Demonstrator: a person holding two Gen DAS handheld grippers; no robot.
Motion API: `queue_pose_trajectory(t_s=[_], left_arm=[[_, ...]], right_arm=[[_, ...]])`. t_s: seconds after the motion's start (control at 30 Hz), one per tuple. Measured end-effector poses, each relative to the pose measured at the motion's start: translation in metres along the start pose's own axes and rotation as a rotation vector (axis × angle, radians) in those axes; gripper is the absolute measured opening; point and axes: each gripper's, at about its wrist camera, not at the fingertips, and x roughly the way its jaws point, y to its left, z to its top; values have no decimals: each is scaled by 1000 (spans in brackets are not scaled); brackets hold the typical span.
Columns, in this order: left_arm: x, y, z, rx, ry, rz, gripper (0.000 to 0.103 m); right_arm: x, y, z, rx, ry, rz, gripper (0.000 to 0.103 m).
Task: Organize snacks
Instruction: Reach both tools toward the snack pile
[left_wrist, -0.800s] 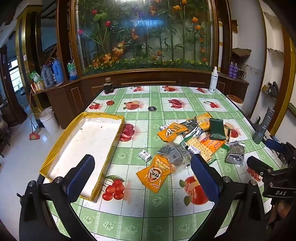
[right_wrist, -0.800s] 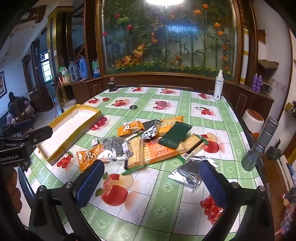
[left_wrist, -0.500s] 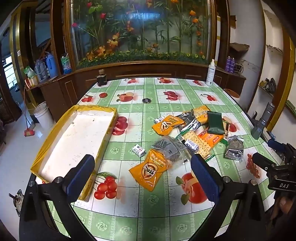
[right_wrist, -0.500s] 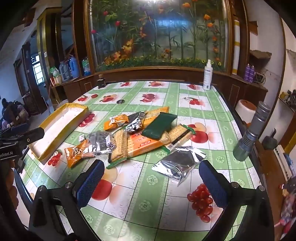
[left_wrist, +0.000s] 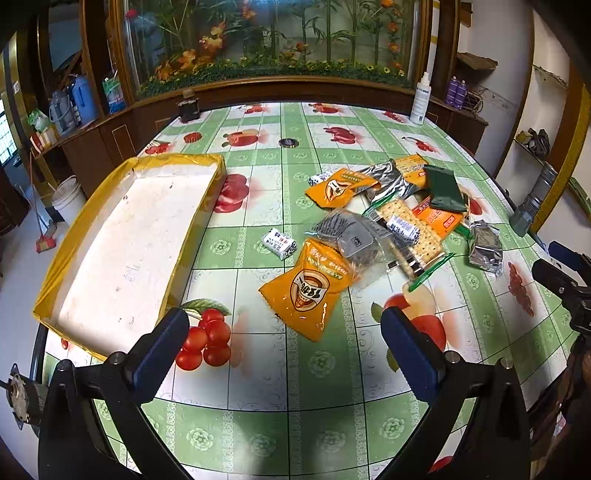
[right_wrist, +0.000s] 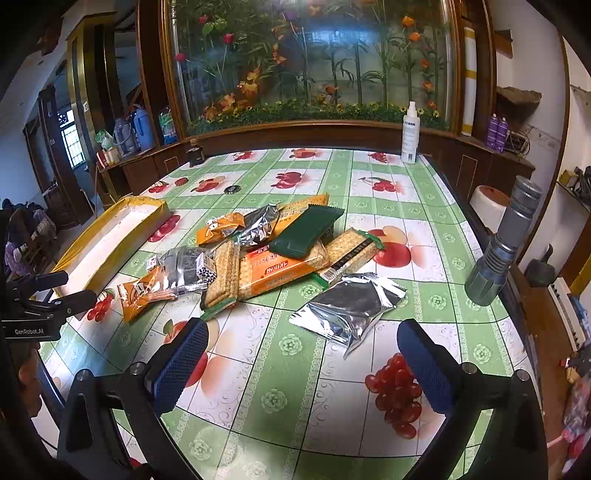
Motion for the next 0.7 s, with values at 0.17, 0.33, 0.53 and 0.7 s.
queue_pose_trajectory(t_s=[0.17,0.33,0.53,0.7], left_arm=[[11,-5,0,39,26,-8,103],[25,-8,1,70,52,-18,103],[56,-9,12,115,93,6,103],[73,-8,15,140,122,2,103]], right_arm=[[6,-2,-1,8,18,5,103],[11,-2,0,9,31,9,103],[29,-3,1,24,72,18,103],[53,-9,1,49,111,4,103]])
